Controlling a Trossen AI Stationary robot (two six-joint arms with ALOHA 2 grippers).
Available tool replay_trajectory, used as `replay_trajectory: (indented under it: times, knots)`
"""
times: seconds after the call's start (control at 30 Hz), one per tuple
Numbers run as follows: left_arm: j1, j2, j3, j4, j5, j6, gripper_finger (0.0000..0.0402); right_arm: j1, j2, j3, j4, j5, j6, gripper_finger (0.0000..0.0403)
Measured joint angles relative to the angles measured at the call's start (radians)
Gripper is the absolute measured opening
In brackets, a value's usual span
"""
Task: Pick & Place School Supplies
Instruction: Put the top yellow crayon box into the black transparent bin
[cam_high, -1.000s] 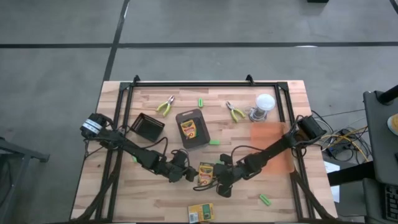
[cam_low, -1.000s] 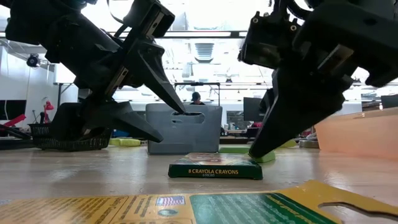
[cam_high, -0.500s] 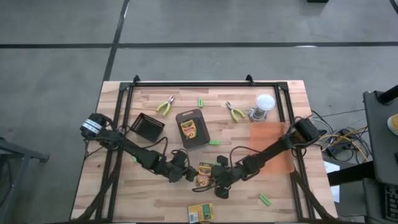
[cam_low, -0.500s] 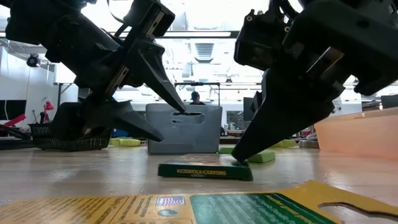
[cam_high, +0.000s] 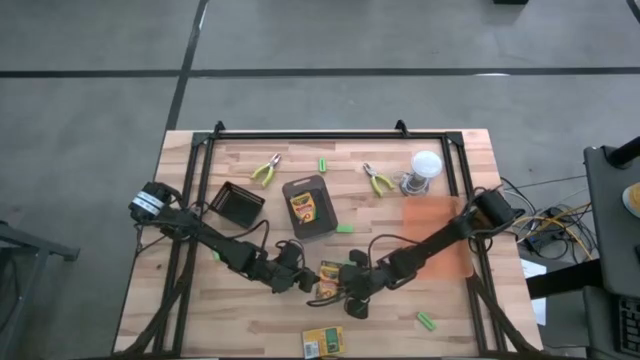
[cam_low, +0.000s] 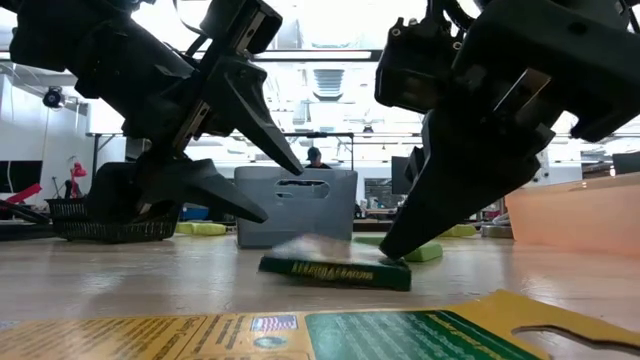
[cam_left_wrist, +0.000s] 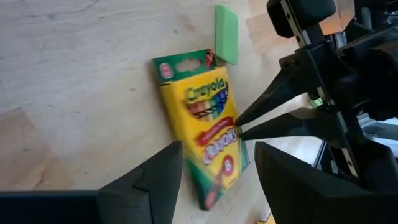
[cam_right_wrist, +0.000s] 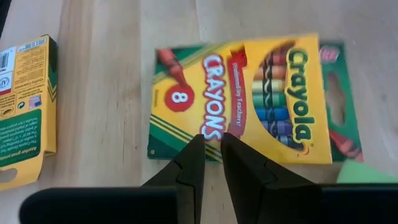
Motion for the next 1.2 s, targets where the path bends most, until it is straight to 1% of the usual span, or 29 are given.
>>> replay_trajectory:
  times: [0.17, 0.43, 0.77, 0.97, 1.2]
  knots:
    - [0.0, 0.0, 0.0, 0.0, 0.0, 0.0, 0.0206, 0.002, 0.001, -0.003, -0.074, -0.019, 0.037, 0.0056]
    - [0.002, 0.0, 0.0, 0.0, 0.0, 0.0, 0.0206, 0.001, 0.002, -0.002, -0.083, -0.019, 0.07, 0.0056]
    - [0.005, 0.0, -0.001, 0.001, 0.0, -0.001, 0.0206, 0.001, 0.002, -0.004, -0.077, -0.015, 0.07, 0.0056]
    - [0.006, 0.0, -0.001, 0.048, 0.0, -0.001, 0.0206, 0.001, 0.002, 0.004, -0.073, 0.004, 0.067, 0.0057]
    - [0.011, 0.0, -0.001, 0.078, 0.0, 0.027, 0.0206, 0.002, 0.006, 0.04, -0.085, 0.027, 0.016, 0.0057]
